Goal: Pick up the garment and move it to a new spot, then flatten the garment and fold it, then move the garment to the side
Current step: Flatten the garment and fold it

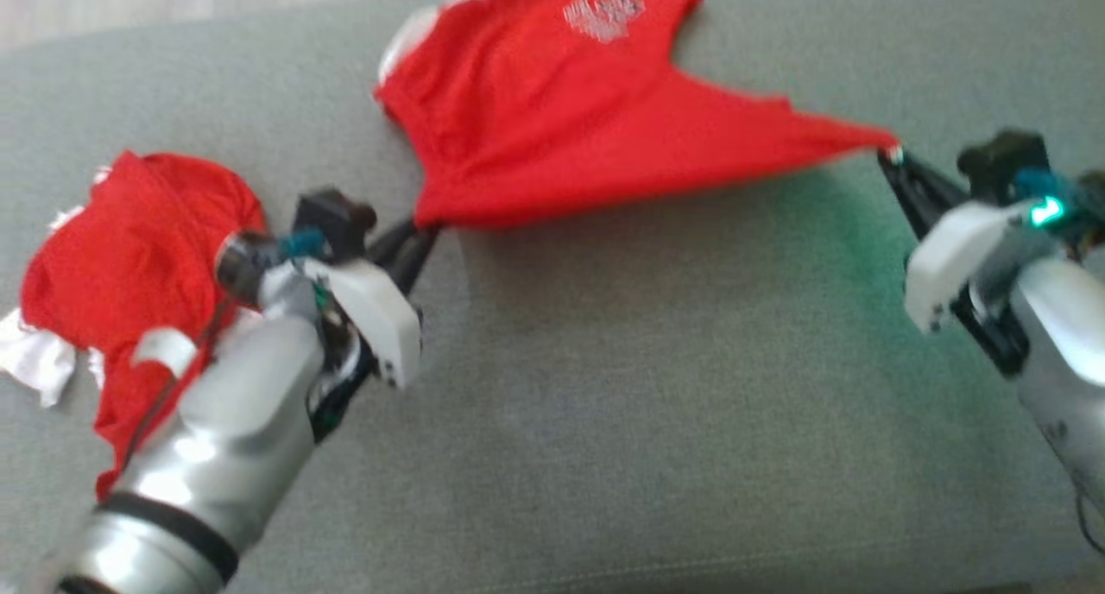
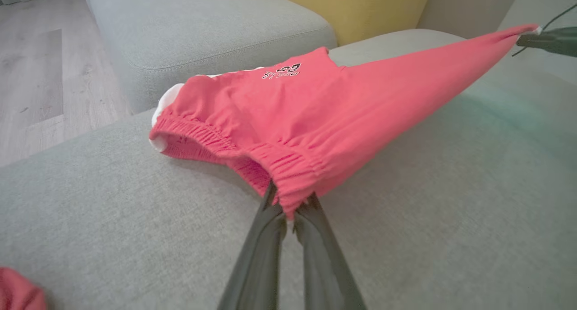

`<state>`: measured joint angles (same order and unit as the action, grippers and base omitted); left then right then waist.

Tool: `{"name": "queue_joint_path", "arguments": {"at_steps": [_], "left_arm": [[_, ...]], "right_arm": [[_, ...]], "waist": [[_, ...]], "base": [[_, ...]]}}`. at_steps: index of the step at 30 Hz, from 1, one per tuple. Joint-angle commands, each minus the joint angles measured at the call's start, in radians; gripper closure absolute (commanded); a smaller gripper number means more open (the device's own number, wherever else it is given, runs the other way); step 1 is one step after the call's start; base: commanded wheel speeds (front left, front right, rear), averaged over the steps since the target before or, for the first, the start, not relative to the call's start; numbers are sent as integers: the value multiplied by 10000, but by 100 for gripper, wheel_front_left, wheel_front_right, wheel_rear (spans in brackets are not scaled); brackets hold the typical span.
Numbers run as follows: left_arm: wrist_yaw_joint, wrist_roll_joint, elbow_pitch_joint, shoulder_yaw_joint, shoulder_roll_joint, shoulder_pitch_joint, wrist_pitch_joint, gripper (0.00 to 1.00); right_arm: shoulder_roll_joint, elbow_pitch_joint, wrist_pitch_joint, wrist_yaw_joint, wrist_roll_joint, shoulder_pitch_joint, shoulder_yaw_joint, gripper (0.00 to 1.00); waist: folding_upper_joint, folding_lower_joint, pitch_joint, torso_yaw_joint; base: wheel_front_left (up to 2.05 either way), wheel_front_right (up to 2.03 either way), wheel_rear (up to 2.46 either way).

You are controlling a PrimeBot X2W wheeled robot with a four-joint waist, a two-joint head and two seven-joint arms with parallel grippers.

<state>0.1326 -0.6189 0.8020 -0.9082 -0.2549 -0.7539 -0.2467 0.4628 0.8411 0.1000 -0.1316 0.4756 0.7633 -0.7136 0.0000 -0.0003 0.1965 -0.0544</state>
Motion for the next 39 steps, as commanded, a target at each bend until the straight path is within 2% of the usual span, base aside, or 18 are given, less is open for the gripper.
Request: {"name": "queue_joint_path", "arguments": {"at_steps": [1, 6, 11, 16, 21, 25, 26, 32, 35, 39], "left_arm": [[-21, -31, -242, 260, -489, -195, -103, 100], [-58, 84, -777, -129, -548, 771, -120, 100], [-290, 13, -1528, -423, -592, 1834, -22, 100], [-745, -136, -2745, -637, -693, 2954, 156, 100], [-1274, -207, -4145, -797, -921, 3688, 561, 100], [-1700, -260, -5068, -662, -1059, 3812, 718, 100], [-1700, -260, -5068, -662, -1059, 3812, 718, 100], [-1976, -204, -5683, -421, -1242, 3331, 994, 100], [-1978, -152, -5776, -321, -1201, 2895, 1099, 100], [-1886, -76, -5648, -220, -1012, 2167, 1206, 100]], "right_arm": [[496, -265, -73, 9, 256, -208, -75, 100], [1526, -1161, -480, 9, 1022, -1252, -636, 100], [2447, -2155, -979, 9, 1610, -2409, -810, 100], [3319, -3144, -1268, 9, 1995, -3722, -282, 100], [4033, -4238, -1608, 9, 2022, -4899, 698, 100], [4185, -5029, -1866, 9, 1585, -5249, 1776, 100], [4185, -5029, -1866, 9, 1585, -5249, 1776, 100], [3808, -6045, -2748, 9, 670, -4872, 2890, 100], [3642, -6308, -3232, 9, 281, -4366, 3031, 100], [3474, -6368, -3887, 9, -104, -3134, 2653, 100]], "waist": [[0, 3, -378, 140], [0, 3, -1039, 229], [0, 3, -1581, 123], [0, 3, -2018, -22], [0, 3, -2114, -76], [0, 3, -2028, 25], [0, 3, -2028, 25], [0, 3, -1550, 415], [0, 3, -1121, 713], [0, 3, -374, 1207]], "base": [[0, 0, 0], [0, 0, 0], [0, 0, 0], [0, 0, 0], [0, 0, 0], [0, 0, 0], [0, 0, 0], [0, 0, 0], [0, 0, 0], [0, 0, 0]]}}
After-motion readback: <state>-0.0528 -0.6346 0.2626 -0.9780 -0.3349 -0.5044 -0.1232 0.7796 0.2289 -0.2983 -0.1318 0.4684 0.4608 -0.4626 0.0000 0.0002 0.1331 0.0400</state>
